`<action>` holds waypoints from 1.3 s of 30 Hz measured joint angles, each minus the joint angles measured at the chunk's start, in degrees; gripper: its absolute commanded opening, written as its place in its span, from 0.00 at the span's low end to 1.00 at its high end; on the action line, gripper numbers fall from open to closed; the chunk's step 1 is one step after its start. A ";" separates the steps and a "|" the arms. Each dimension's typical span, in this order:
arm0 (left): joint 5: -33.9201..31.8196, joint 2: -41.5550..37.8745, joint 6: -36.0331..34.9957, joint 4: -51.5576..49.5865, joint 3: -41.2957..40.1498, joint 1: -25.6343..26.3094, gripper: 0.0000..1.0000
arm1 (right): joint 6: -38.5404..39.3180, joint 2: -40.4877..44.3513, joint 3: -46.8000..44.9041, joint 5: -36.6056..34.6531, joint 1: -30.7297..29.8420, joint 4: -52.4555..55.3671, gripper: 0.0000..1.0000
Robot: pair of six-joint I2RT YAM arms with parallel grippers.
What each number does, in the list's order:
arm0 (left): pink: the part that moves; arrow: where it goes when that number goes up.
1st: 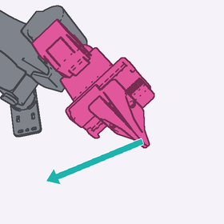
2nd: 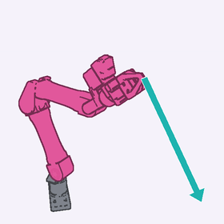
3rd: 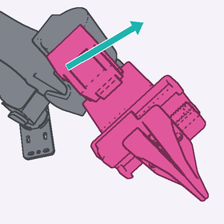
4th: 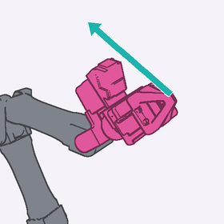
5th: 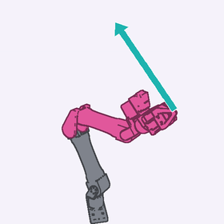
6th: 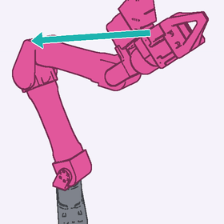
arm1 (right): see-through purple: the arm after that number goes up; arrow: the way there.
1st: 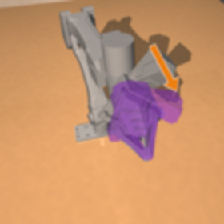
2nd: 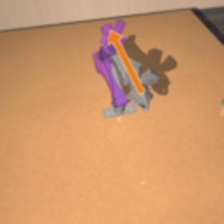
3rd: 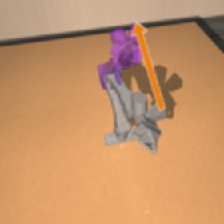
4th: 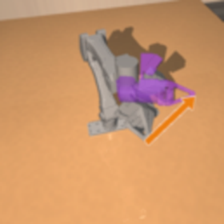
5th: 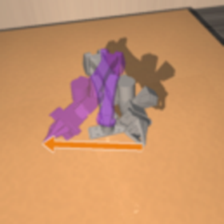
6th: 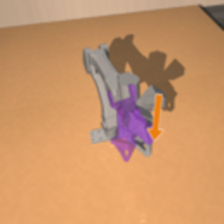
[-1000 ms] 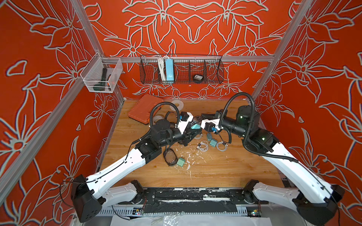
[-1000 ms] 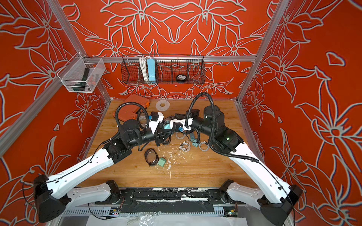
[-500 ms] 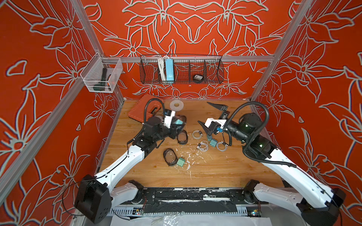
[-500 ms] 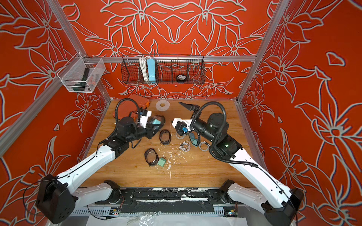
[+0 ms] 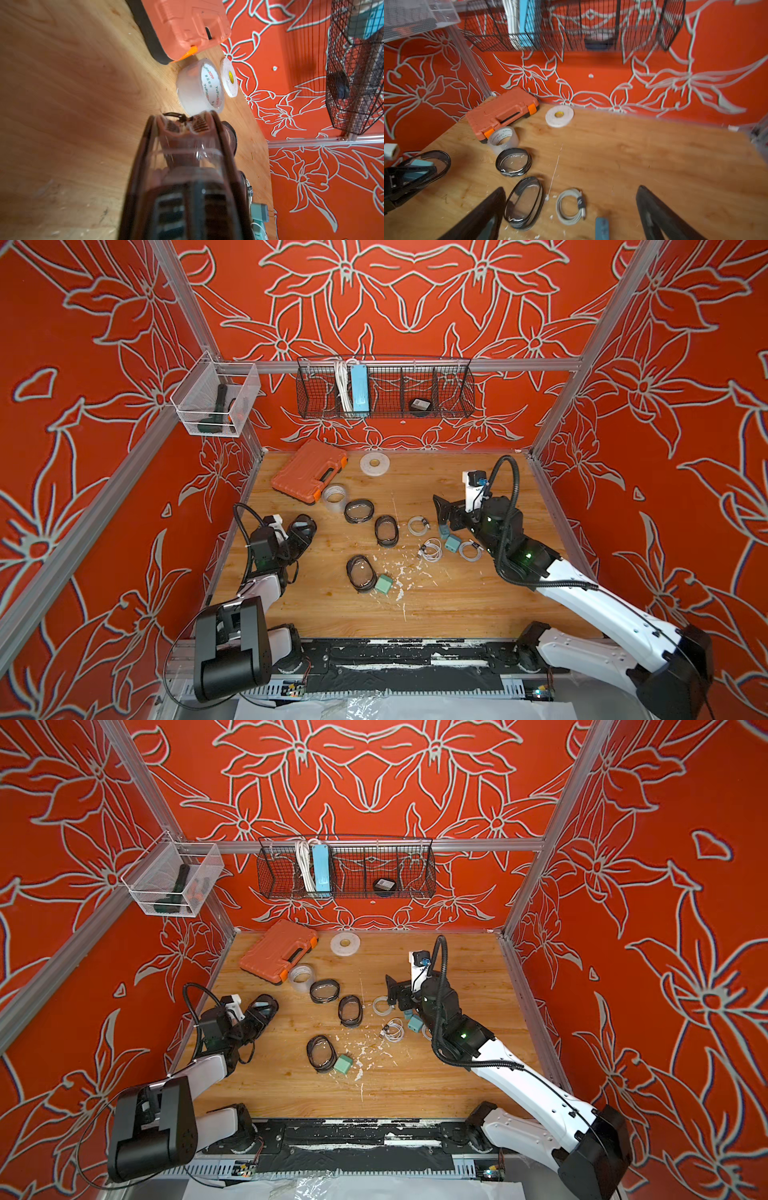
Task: Pack away charging kits
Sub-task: Place the storage bag at the center of the board.
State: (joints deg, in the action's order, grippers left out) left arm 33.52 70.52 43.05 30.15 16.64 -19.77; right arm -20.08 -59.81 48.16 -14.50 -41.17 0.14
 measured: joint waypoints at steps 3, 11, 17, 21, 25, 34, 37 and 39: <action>1.49 2.75 1.60 3.91 -2.21 -2.78 0.00 | -7.61 -0.57 -1.03 0.79 0.00 2.34 0.98; 5.07 13.40 4.61 12.13 -5.31 -3.87 0.27 | -15.26 -1.31 -4.96 0.90 0.00 7.76 0.98; 8.41 15.28 4.94 17.88 -5.03 -5.09 0.99 | -12.74 -1.57 -2.86 -0.04 0.02 10.67 0.98; 6.25 11.23 4.13 13.42 -4.59 -5.81 0.99 | -11.47 -4.46 1.64 0.42 0.02 15.04 0.98; -2.14 2.64 2.93 -3.67 -1.14 -6.01 0.99 | -11.50 -4.15 2.71 -0.28 0.02 18.69 0.98; -19.91 -13.94 3.85 -31.47 4.13 -6.56 0.99 | -13.11 0.61 1.88 -4.52 0.02 24.70 0.98; -21.03 -15.47 1.40 -32.68 4.44 -6.56 0.99 | -13.55 0.90 1.55 -5.44 0.02 25.46 0.98; -17.90 -14.36 -2.01 -32.26 4.94 -6.71 0.99 | -13.68 1.79 0.33 -5.53 0.09 25.18 0.96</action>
State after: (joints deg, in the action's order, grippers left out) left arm 15.62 56.16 41.04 -2.11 21.58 -26.48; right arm -33.76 -58.02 48.49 -20.03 -41.08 25.32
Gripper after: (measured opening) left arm 0.986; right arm 0.982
